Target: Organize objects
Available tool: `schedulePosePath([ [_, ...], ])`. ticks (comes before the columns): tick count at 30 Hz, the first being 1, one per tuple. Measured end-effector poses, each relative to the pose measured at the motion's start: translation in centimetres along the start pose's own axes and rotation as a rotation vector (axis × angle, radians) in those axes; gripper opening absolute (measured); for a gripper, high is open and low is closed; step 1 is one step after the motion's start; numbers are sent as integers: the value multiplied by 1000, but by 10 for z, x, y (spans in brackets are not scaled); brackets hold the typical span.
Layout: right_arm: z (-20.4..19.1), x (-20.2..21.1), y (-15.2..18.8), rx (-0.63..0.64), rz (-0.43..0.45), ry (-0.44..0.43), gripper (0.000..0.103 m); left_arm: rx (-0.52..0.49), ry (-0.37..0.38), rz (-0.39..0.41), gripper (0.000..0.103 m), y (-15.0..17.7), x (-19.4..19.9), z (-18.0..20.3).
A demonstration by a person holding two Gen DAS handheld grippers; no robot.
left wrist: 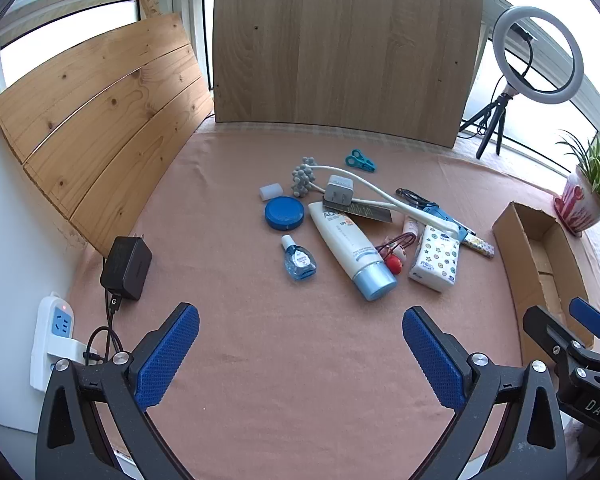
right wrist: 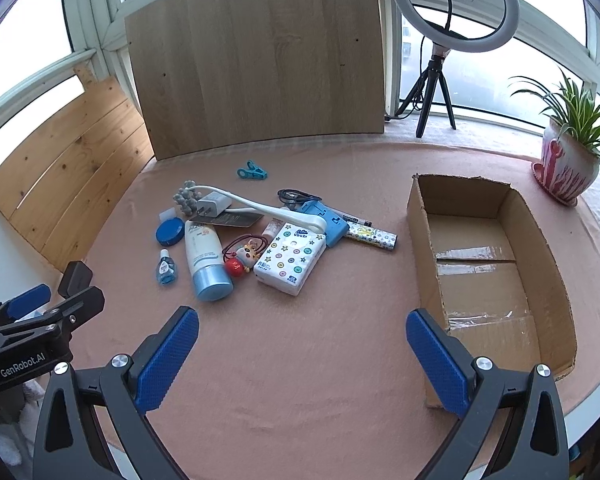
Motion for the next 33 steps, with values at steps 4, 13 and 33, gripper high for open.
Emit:
schedulePosePath([
  [4,-1,0,1,-1,-5,-2,103,1,-2,0,103,0,0,0],
  [13,-2,-1,0,2,-9,-5,103,3,1,-2,103,2,0,-1],
  [33,-3,-5,1,1,-21,-12,103,0,2,-8,103,0,-2,1],
])
Point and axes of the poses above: each gripper's, at about its wrist camera, not at the fingertips, and x roughly against the way its jaws point, z to its right, y to its underside, the point moved 5 cm from there along -x, roughly the way its jaws point, and after that the axes turned 11 degrees about -y, right-handed, at the moved point
